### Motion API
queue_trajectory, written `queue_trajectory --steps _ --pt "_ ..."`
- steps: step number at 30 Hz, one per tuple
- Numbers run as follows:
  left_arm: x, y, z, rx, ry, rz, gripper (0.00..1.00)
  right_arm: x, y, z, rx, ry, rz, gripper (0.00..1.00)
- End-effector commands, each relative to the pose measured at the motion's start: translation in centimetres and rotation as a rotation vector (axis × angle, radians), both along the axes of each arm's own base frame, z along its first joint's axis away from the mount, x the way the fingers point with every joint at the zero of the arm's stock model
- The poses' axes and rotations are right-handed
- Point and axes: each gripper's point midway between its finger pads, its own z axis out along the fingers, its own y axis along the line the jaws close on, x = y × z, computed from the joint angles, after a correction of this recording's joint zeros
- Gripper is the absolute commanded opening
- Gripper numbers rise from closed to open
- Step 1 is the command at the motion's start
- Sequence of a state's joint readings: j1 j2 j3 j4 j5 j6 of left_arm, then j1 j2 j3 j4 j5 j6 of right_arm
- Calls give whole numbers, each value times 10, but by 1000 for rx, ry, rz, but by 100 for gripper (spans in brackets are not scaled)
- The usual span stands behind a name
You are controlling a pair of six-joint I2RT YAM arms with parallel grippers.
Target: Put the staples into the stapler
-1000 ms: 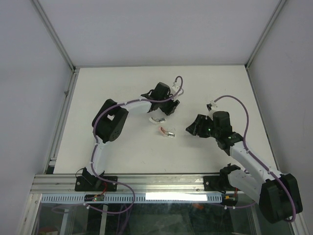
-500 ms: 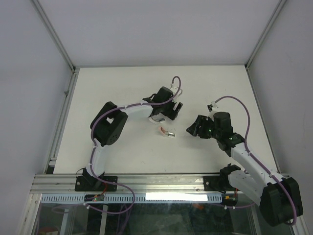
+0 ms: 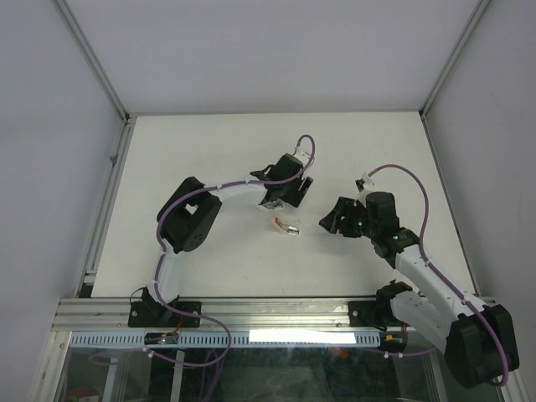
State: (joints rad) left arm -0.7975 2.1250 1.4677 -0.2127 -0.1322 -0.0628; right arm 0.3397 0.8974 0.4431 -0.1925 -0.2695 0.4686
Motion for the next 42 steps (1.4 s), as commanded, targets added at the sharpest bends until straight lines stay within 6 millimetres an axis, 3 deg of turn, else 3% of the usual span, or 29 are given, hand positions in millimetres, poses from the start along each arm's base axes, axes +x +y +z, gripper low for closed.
queue_trajectory --steps 1,9,13,17,22,26,30,33,38,42 --pt "1 -1 25 14 -49 19 61 13 0 21 8 -79 -10 64" --pt "0 -4 31 14 -67 -12 46 13 1 29 19 -88 -11 64" --pt "2 -11 49 -40 -107 -37 39 15 -2 30 24 -73 -46 67" --pt "-10 -22 79 -146 -146 -122 37 18 -4 34 22 -39 -61 67" --pt "-53 -19 102 -249 -145 -257 38 24 -4 53 81 -29 -48 67" --pt "-104 -7 99 -252 -112 -344 38 22 4 65 161 -22 12 66" --pt "-166 2 89 -257 -65 -425 38 11 16 57 187 8 118 62" --pt "-199 7 86 -246 -65 -458 39 0 24 49 219 30 182 62" --pt "-223 13 96 -277 -88 -479 39 -27 44 45 334 94 339 49" --pt "-227 13 103 -285 -110 -499 39 -42 56 39 368 149 415 41"
